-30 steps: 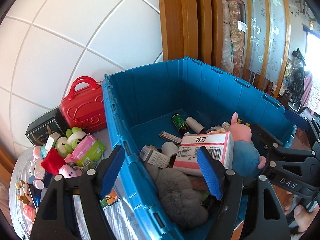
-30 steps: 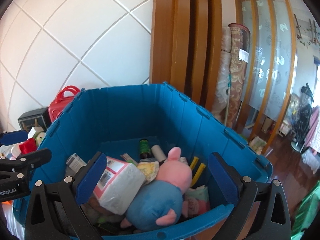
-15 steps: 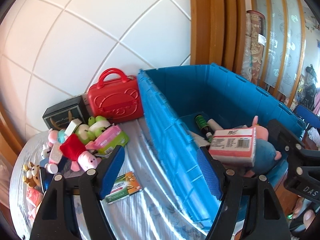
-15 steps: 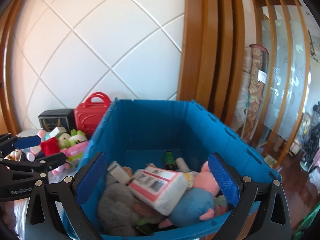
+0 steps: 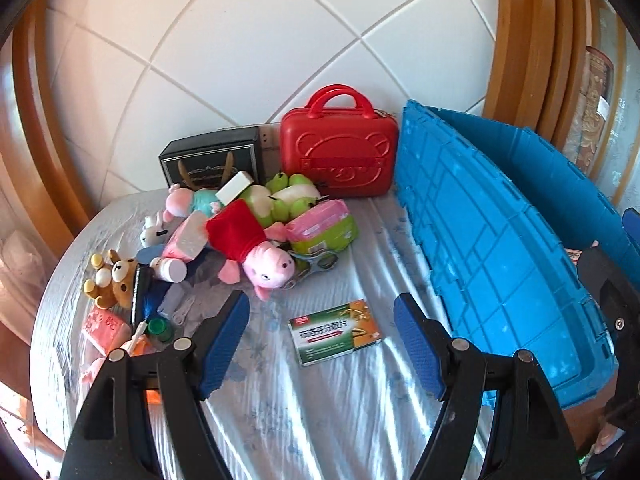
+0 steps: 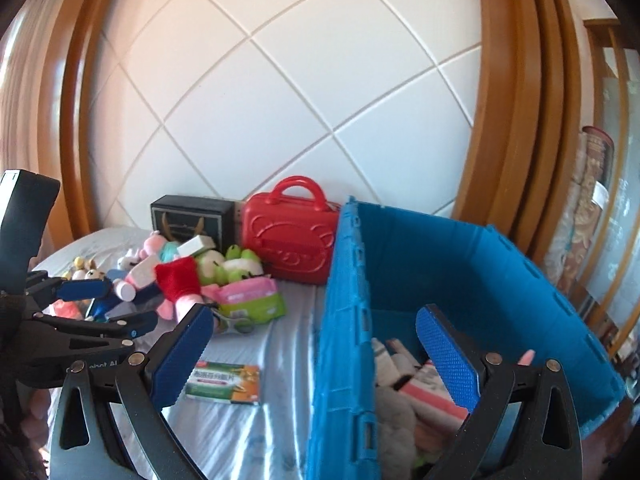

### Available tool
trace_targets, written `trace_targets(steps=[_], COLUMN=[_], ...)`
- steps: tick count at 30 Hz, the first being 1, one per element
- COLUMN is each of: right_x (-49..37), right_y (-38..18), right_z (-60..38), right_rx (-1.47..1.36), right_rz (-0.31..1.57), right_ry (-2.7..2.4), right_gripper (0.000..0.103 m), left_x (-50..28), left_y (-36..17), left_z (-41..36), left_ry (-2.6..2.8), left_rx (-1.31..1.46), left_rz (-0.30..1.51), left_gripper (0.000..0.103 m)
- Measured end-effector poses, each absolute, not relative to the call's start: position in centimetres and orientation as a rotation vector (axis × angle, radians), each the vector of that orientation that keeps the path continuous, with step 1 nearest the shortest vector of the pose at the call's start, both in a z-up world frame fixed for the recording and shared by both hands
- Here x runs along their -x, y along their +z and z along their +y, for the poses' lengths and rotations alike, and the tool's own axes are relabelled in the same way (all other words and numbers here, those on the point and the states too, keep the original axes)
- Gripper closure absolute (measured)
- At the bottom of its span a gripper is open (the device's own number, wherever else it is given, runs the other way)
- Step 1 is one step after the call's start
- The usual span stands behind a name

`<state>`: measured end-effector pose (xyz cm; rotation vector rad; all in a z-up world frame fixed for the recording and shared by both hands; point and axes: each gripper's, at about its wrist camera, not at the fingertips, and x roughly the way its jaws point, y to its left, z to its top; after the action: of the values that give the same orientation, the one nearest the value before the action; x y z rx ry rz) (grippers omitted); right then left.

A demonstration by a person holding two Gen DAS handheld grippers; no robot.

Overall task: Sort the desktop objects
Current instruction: 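Return both tools from the bin to the bed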

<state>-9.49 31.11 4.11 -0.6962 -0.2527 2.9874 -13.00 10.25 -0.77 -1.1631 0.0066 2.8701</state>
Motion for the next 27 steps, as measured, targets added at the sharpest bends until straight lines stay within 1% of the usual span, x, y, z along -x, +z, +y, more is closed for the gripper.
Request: trace_targets(steps=[8,17,23,27], right_x=[12.9,17.5,19.7,21.6], right_y=[1.5,-2.3,-4.4,-6.6], right_z=[25.7,22.2,21.4,22.1], right_rx=[0.82,1.0,1.09,1.175], right_rz=[-0.286,-0.3,-0.314,-0.295], right_ry=[3.032,3.03,3.005,2.949], right_gripper=[0.0,0.0,0.0,0.0], left_x=[13.8,16.0,18.0,19.7], left_y=[-3.5,-7.9,-9.8,-11.6], left_z=[4.0,-2.4,-4.2,-3.7], left_ry=[2.884,2.893,2.871,2.827], left_rx=[1.249,1.441,1.488,1.514], left_rz=[-0.032,-0.126,-0.174,-0.15], left_gripper=[0.029,0.029,0.029,0.029])
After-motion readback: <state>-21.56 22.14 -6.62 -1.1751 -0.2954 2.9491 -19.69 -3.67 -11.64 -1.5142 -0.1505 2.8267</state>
